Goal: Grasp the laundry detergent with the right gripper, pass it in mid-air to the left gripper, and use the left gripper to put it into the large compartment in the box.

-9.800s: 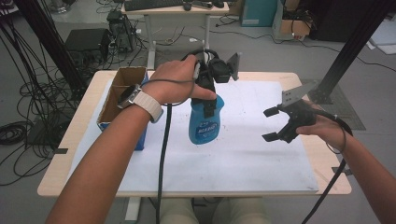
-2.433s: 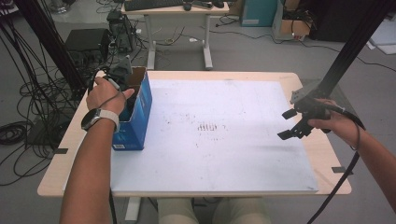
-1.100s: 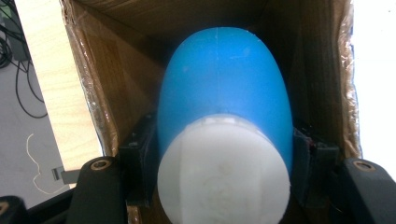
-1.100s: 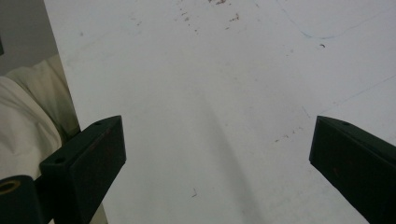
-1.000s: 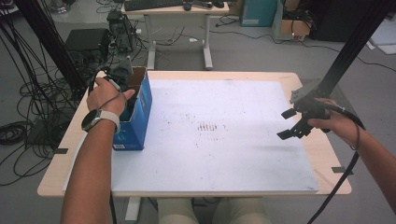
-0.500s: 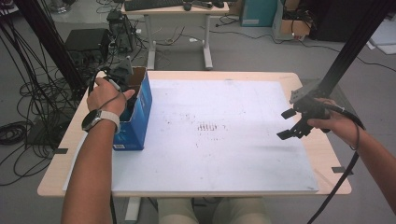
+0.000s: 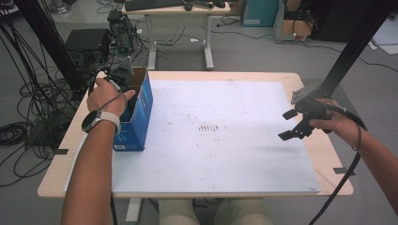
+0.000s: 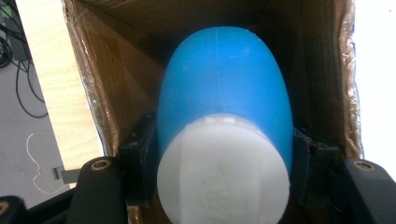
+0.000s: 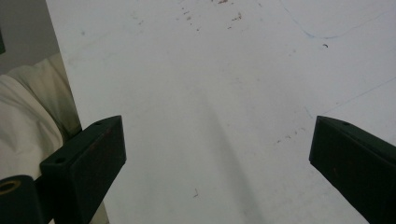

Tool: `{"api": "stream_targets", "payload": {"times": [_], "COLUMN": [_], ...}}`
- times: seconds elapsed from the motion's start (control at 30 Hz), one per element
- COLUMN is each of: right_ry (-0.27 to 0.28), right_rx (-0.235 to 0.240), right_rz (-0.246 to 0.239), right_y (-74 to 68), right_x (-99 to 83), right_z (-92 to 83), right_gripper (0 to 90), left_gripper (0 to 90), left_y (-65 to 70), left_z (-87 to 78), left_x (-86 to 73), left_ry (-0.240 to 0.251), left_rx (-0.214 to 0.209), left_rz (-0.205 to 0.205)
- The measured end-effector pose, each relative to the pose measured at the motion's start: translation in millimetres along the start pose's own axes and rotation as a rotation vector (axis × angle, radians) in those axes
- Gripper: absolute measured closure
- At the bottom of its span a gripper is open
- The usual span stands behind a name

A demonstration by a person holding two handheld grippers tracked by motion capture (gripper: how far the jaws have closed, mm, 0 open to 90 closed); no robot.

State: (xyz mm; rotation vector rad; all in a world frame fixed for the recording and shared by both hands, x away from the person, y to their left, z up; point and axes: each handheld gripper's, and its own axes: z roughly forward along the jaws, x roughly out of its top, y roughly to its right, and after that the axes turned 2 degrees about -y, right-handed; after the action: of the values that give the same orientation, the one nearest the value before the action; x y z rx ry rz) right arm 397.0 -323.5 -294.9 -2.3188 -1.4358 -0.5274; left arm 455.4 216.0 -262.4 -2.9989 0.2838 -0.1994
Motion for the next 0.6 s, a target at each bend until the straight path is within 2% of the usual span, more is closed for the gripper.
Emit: {"api": "stream_targets", "payload": {"times": [0.33,0.37,0.4,0.43,0.47,0.5,0.6], "right_ry": [0.004,0.006,0.021,0.006,0.006,0.017,0.003], "right_rx": [0.001,0.001,0.002,0.000,0.000,0.002,0.001], "right_rz": [0.004,0.001,-0.028,0.000,-0.001,-0.023,0.001], "right_y": [-0.2,0.0,2.1,0.2,0.2,1.6,-0.5], "right_x": [0.5,0.6,0.9,0.8,0.9,1.3,1.3], "right_z": [1.2,1.3,2.3,1.1,1.2,2.2,1.5], "right_gripper": [3.8,3.8,3.8,3.8,3.8,3.8,3.8], "left_gripper": [37.4,37.4,37.4,37.4,37.4,37.4,37.3], "left_y": [0.0,0.1,-0.1,-0.1,-0.1,0.0,0.4], "left_z": [-0.3,0.1,0.0,0.0,0.0,-0.2,0.2], "left_x": [0.6,0.6,0.6,0.7,0.7,0.6,0.7], "left_ry": [-0.006,0.000,-0.001,0.000,-0.001,-0.005,0.002], "left_rx": [0.001,0.001,0.001,-0.001,-0.002,0.000,-0.003], "left_rz": [0.005,0.001,0.003,-0.001,-0.001,0.006,0.001]}}
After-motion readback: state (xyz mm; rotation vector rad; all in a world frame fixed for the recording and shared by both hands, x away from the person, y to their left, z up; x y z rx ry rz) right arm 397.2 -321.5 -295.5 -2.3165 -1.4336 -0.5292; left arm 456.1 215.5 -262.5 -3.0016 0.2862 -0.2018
